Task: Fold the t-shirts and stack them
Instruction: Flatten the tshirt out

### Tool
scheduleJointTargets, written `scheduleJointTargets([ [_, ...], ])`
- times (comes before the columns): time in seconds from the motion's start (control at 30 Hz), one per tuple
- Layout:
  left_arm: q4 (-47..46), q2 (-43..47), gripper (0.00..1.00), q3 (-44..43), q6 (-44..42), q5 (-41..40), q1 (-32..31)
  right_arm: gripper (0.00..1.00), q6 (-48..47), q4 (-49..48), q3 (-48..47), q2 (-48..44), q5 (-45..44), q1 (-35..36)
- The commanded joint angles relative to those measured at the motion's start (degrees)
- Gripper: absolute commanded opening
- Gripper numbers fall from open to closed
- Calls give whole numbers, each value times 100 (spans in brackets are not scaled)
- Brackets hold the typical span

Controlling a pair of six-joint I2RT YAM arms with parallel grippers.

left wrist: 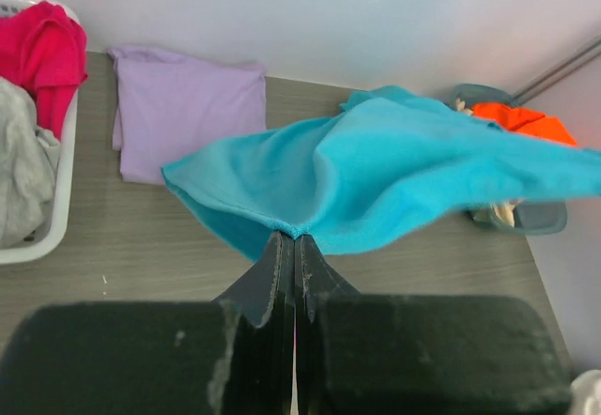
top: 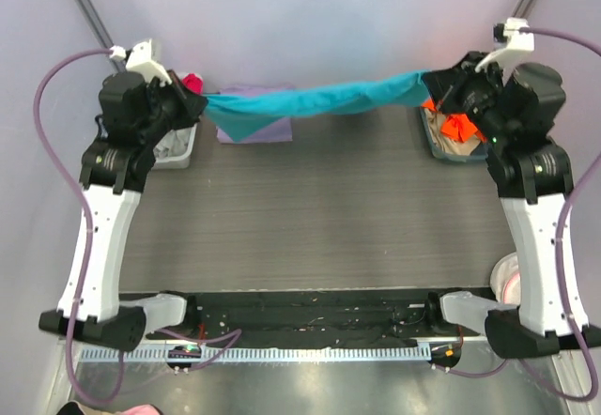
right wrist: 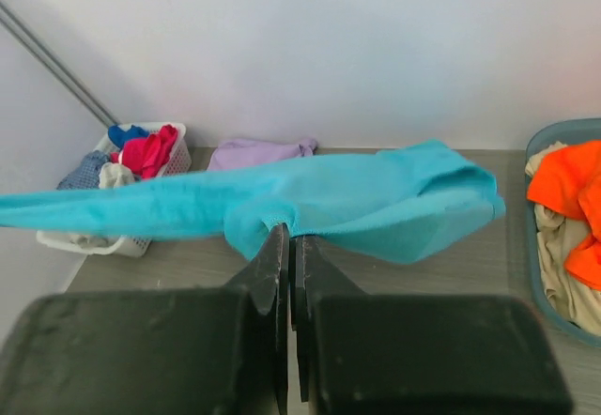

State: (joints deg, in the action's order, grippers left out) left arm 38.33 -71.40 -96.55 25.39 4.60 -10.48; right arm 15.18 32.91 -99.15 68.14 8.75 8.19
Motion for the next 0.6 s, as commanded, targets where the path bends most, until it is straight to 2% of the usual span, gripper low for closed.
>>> scheduleJointTargets([
  [0.0,-168,766,0,-47,151,163,28,1,-41,4,-296,-397,153,25],
  [0.13,561,1153,0,-1213,326,366,20,1,-77,803,-1769,-415,267,34],
  [0.27,790,1680,0,-1401,625,516,20,1,-24,1218,-2406,-538,294,25],
  [0.4,808,1787,0,-1244,512,331,28,1,38,1166,-2214,-618,206,34],
  [0.57,46,1305,0,-260,283,278,20,1,134,130,-669,-276,171,34],
])
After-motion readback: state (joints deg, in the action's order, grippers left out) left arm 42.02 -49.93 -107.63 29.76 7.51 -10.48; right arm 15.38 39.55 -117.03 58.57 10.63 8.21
